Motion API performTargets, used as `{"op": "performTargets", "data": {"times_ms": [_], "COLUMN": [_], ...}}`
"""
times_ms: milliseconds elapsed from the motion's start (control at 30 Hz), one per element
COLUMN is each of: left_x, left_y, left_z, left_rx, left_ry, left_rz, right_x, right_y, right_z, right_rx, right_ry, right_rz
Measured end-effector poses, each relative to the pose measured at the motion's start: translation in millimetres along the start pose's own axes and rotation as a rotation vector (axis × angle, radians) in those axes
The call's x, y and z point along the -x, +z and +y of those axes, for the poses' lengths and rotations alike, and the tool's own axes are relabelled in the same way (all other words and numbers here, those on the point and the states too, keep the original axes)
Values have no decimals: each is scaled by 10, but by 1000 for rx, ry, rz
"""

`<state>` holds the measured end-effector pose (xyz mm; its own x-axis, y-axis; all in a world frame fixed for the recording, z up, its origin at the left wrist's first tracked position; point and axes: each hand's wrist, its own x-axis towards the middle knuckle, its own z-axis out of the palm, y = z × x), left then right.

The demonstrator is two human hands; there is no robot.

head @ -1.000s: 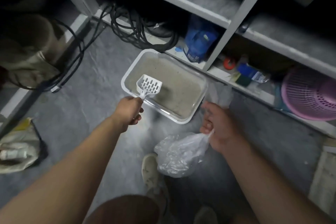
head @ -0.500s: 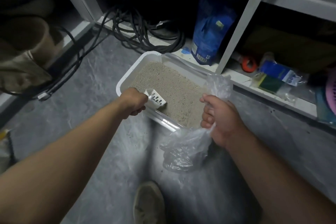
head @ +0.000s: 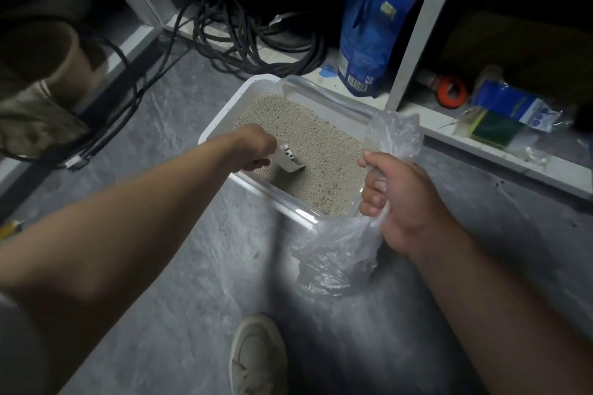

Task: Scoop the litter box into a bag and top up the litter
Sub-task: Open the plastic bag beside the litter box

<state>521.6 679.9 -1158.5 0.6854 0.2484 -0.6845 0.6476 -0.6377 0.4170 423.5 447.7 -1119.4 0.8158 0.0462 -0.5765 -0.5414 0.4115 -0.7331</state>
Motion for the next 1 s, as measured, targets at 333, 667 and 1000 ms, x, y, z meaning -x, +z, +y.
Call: {"op": "performTargets", "data": {"times_ms": [333,667,1000], "left_x": [-8,721,2553], "left_y": [99,-331,-1044], "left_z": [-174,-326,-868], "left_rx": [121,-60,60], "left_ry": [-17,107,67], "left_rz": [64,252,389], "right_x": [92,279,590], "right_y": [-10,237,1297], "right_z": [31,-19,326], "right_rx": [-5,9,55], "right_ry": [10,-9,-12], "right_rz": [-41,-182,-408]}}
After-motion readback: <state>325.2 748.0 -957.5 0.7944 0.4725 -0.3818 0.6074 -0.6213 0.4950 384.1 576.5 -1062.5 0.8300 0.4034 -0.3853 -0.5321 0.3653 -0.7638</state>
